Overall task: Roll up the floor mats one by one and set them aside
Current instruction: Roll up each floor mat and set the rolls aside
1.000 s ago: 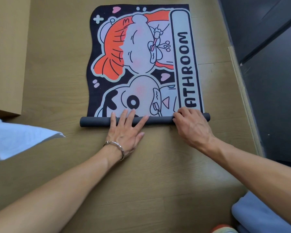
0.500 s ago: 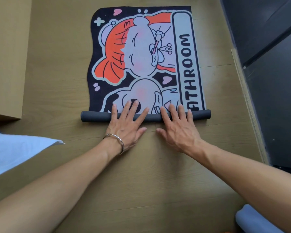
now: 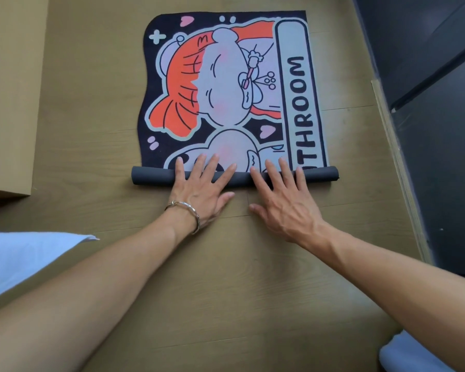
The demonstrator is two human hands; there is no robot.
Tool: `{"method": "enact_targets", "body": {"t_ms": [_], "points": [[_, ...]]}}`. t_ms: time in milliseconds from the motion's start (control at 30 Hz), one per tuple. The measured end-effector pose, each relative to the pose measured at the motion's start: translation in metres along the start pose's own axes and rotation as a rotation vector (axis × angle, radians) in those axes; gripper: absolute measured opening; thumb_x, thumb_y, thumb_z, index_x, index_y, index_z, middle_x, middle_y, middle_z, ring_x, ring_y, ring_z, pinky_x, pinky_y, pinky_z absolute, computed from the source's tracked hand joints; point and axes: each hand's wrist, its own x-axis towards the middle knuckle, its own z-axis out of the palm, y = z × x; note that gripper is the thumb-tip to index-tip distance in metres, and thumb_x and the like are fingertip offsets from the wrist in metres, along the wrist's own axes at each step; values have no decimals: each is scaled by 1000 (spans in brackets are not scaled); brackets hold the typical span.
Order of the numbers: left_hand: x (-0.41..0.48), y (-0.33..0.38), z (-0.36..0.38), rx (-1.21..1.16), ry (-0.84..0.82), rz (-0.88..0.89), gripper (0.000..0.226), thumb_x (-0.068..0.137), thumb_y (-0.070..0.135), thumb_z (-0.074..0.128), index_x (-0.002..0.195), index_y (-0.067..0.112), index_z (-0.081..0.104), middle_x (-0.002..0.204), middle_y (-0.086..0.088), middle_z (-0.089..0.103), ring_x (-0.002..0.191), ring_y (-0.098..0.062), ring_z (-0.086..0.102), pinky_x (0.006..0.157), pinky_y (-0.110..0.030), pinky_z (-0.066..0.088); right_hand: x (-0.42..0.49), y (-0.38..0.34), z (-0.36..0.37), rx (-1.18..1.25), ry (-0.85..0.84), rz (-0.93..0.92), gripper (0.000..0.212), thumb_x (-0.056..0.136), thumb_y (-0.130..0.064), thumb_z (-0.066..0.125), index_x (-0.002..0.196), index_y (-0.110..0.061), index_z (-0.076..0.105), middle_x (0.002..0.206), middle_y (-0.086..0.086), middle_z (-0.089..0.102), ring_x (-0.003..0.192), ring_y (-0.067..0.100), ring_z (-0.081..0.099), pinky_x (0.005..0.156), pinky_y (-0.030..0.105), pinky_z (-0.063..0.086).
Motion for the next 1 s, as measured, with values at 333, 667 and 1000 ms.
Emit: {"method": "enact_targets", "body": {"t_ms": [333,667,1000], "points": [[16,-9,-9,-25,46,-12,68,95,54,21,148,28,-12,158,-8,-3,145,-27,-3,110,-61,2,29,12,-9,-16,-68,-3,75,93,-65,20,151,-27,-9,160,10,-2,146,32,-5,116,51,1],[15,-19,-4,3,118,64,64,91,35,45,149,21,19,153,-11,24,142,-29,19,108,-61,15,60,23,-27,43,-61,33,76,94,-63,24,152,-26,-7,160,10,-8,146,31,-10,116,49,-3],[49,-18,-19,-34,69,-115,63,94,21,44,146,38,13,133,-13,35,122,-32,34,108,-55,16,60,32,-21,-95,88,55,60,95,-21,37,150,-28,14,131,18,41,116,37,40,107,53,23]]}}
